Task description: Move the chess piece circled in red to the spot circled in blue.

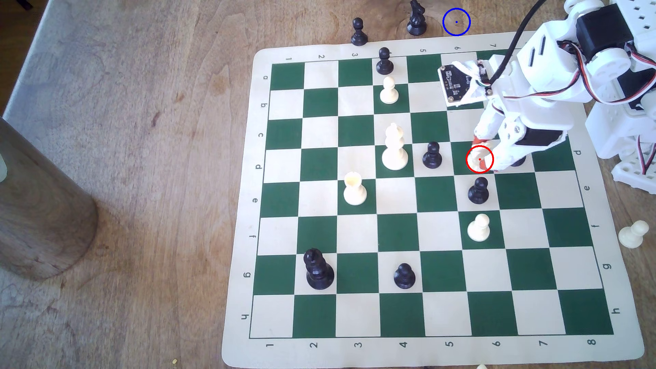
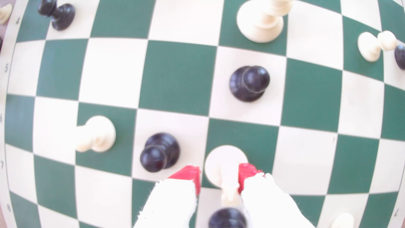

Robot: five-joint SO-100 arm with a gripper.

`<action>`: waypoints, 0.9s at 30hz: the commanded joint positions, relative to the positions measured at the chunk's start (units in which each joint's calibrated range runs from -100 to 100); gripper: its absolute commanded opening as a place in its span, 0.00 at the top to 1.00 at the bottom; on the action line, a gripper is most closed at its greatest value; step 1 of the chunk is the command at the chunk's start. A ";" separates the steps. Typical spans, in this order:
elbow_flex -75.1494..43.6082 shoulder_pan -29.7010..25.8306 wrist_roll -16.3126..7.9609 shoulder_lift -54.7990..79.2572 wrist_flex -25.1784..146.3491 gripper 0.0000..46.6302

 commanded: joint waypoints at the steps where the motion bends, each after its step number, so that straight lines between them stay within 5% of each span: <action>1: -0.16 -0.33 -0.15 0.00 -0.68 0.82; 8: 0.02 -0.41 -0.15 -0.09 -0.92 0.99; 27: -15.21 2.64 -1.37 -12.40 13.41 0.99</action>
